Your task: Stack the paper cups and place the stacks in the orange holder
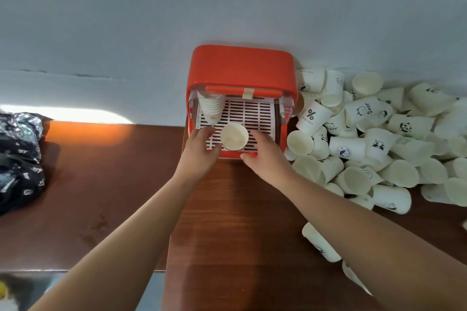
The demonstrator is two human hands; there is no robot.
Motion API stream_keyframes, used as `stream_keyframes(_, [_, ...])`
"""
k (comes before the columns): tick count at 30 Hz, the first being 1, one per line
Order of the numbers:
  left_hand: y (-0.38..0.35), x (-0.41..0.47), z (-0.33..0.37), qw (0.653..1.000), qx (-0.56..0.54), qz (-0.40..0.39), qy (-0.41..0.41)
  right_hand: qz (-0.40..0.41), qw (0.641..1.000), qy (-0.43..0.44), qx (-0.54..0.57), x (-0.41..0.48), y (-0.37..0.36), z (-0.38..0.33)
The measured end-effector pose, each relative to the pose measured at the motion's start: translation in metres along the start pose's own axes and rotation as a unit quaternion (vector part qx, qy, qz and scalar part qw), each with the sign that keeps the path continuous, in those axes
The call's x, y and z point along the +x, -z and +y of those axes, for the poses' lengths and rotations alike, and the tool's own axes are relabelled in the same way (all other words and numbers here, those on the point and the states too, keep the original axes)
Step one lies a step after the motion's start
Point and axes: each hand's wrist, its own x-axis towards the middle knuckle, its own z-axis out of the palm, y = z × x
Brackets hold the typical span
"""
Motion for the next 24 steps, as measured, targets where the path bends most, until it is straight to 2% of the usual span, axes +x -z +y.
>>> stream_keyframes(3, [0.003,-0.026,0.011,1.000,0.004,-0.001,-0.020,0.015,1.000,-0.014,-0.010,-0.050,0.019,0.011])
stream_keyframes(5, [-0.003,-0.045,0.016,0.997,0.022,-0.048,-0.048,0.036,0.998,-0.043,-0.012,-0.088,0.030,0.027])
stream_keyframes(9, [-0.032,-0.075,0.029,0.979,0.048,-0.162,-0.113,0.083,0.985,-0.153,-0.016,-0.167,0.044,0.068])
stream_keyframes(15, [-0.097,-0.119,0.060,0.951,0.064,-0.277,-0.119,0.116,0.966,-0.227,-0.034,-0.257,0.040,0.123])
stream_keyframes(19, [-0.140,-0.139,0.075,0.925,0.127,-0.310,-0.182,0.073,0.970,-0.215,-0.091,-0.281,0.030,0.158])
stream_keyframes(24, [-0.189,-0.153,0.083,0.881,0.222,-0.315,-0.274,0.018,0.977,-0.100,-0.188,-0.285,0.026,0.195])
